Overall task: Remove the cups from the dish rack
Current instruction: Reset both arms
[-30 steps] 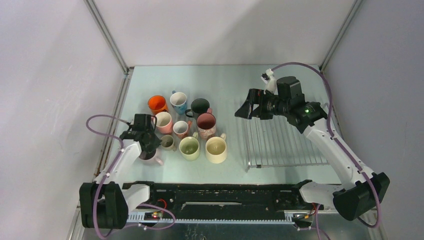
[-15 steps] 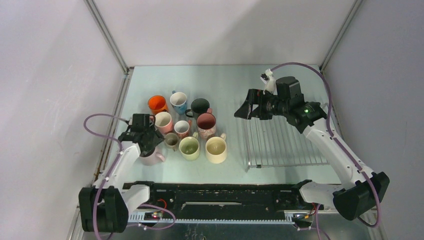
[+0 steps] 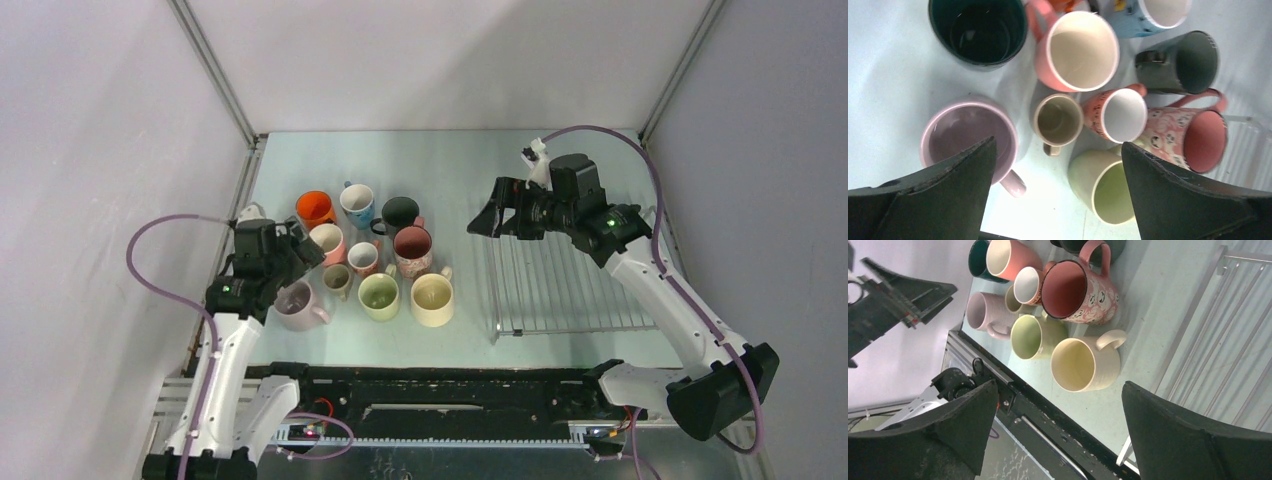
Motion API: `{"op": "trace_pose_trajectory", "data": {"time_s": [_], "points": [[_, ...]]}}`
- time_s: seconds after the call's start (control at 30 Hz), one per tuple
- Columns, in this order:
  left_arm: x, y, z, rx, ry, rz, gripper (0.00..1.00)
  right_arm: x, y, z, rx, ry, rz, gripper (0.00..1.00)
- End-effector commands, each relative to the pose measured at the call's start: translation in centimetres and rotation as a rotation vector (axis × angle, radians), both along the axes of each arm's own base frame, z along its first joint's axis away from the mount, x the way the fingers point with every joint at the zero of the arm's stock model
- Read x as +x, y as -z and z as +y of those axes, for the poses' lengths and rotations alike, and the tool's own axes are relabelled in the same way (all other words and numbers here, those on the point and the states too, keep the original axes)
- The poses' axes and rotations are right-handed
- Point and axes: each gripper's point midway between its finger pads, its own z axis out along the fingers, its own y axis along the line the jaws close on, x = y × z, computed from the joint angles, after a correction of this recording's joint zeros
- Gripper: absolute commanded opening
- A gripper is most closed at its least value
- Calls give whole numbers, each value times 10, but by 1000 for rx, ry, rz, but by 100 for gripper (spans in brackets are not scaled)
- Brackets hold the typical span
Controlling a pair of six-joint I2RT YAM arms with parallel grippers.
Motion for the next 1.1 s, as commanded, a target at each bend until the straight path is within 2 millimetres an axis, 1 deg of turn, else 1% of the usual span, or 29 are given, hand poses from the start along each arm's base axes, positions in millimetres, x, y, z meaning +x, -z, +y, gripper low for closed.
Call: {"op": "trace_pose_trajectory", "data": {"time_s": [0.0, 0.1, 0.13, 0.23, 0.43, 0.57, 0.7, 0.8, 0.93, 1.07], "points": [[3, -53, -20, 15, 129, -122, 100, 3, -8, -2, 10, 42, -26, 100], [7, -79, -42, 27, 222, -180, 100, 4, -13, -5, 13, 70, -37, 100], [9, -92, -50, 31, 255, -210, 100, 4, -14, -6, 17, 77, -39, 100], [12, -116, -81, 36, 379, -274, 100, 3, -22, -10, 27, 102, -59, 100], [14, -157, -139, 35, 596, -395, 100, 0, -48, -20, 65, 154, -140, 100], [15, -177, -167, 13, 707, -471, 100, -6, -69, -25, 98, 170, -201, 100], [14, -190, -178, 11, 771, -501, 100, -14, -94, -30, 141, 177, -275, 100], [13, -198, -177, 13, 774, -538, 100, -20, -112, -34, 169, 180, -325, 100], [10, -208, -174, 17, 767, -579, 100, -22, -119, -38, 169, 188, -343, 100], [10, -209, -170, 27, 754, -585, 100, -22, -121, -37, 175, 183, -347, 100]]}}
